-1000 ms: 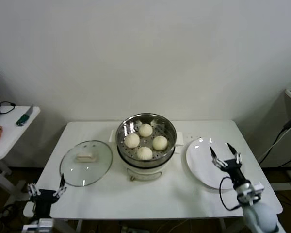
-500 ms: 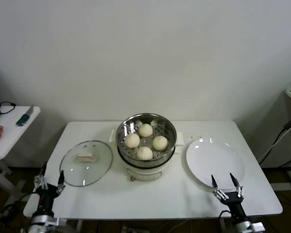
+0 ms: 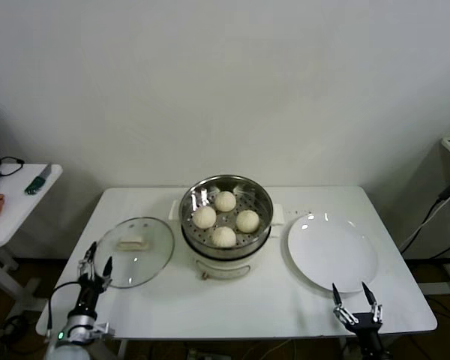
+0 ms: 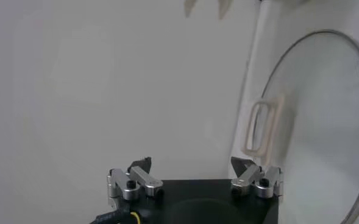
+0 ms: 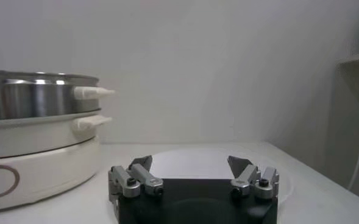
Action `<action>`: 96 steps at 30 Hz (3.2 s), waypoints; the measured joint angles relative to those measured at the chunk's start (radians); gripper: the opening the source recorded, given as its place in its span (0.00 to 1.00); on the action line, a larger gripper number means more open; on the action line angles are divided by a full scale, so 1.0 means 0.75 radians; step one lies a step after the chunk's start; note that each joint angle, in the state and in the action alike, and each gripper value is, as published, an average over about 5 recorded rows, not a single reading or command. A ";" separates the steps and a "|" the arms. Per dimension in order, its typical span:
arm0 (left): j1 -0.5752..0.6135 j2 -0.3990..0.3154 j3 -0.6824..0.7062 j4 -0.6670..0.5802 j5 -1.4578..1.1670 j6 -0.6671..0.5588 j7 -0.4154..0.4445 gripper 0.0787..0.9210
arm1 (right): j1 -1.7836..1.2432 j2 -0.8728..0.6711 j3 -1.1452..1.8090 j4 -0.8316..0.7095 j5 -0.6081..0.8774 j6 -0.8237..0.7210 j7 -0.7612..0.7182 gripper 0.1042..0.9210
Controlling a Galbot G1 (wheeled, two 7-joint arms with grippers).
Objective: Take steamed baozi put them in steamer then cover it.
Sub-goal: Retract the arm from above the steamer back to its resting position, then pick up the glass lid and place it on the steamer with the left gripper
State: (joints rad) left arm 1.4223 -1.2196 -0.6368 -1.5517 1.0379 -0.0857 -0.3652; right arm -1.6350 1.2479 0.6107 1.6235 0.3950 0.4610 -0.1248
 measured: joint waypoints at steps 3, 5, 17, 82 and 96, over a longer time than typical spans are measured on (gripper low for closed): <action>-0.050 0.006 0.024 0.057 0.024 -0.004 -0.003 0.88 | -0.010 0.008 0.007 0.001 -0.005 0.002 0.002 0.88; -0.084 0.008 0.042 0.094 0.039 -0.005 -0.003 0.88 | -0.016 0.014 0.013 0.002 -0.010 0.003 0.003 0.88; -0.273 -0.001 0.132 0.295 0.084 -0.001 -0.012 0.88 | -0.049 0.037 0.041 0.015 -0.025 0.013 0.004 0.88; -0.338 0.146 0.241 0.032 0.027 0.236 0.113 0.07 | -0.062 0.077 0.092 0.072 -0.088 0.001 0.026 0.88; -0.346 0.374 0.291 -0.335 -0.173 0.620 0.445 0.07 | -0.054 0.077 0.104 0.076 -0.122 -0.031 0.039 0.88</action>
State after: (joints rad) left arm 1.1632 -0.9387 -0.4186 -1.8029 0.9079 0.3789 -0.0312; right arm -1.6758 1.3054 0.6887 1.6805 0.3036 0.4377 -0.0958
